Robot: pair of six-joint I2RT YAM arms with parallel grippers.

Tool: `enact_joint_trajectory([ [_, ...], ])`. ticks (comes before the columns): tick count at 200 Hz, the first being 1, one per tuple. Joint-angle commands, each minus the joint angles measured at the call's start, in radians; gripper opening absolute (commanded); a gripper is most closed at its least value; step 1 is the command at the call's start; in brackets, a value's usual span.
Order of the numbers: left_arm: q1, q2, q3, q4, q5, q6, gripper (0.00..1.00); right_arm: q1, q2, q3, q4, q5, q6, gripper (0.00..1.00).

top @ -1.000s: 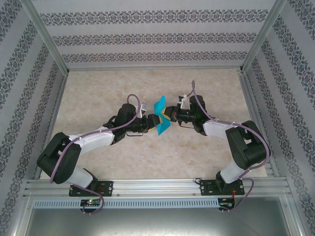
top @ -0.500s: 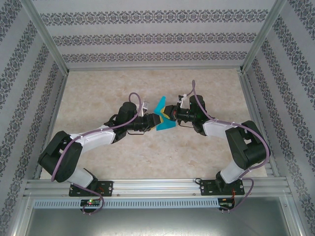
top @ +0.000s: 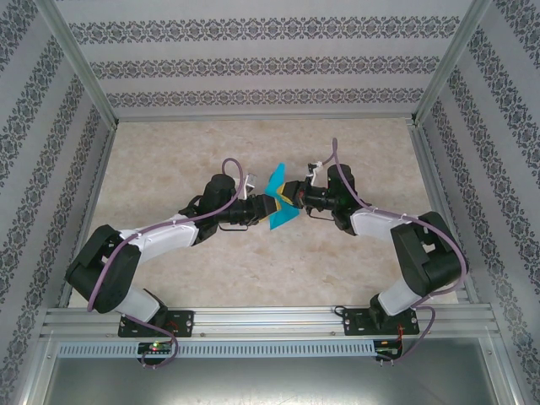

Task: Fold a paper plane with a square sheet of paper (pick it up from the middle)
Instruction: Turn over the paper at the center of the table.

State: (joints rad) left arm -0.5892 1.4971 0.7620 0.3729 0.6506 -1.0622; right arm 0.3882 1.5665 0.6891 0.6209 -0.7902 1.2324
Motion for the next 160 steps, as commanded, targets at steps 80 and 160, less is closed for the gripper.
enact_joint_trajectory([
  [80, -0.006, -0.028, 0.039, 0.000, 0.004, 0.028, 0.34, -0.020, -0.049, -0.057, 0.013, -0.007, -0.021, 0.07],
  [160, -0.006, -0.015, 0.056, -0.018, 0.026, 0.042, 0.25, -0.020, -0.058, -0.065, 0.019, -0.013, -0.022, 0.12],
])
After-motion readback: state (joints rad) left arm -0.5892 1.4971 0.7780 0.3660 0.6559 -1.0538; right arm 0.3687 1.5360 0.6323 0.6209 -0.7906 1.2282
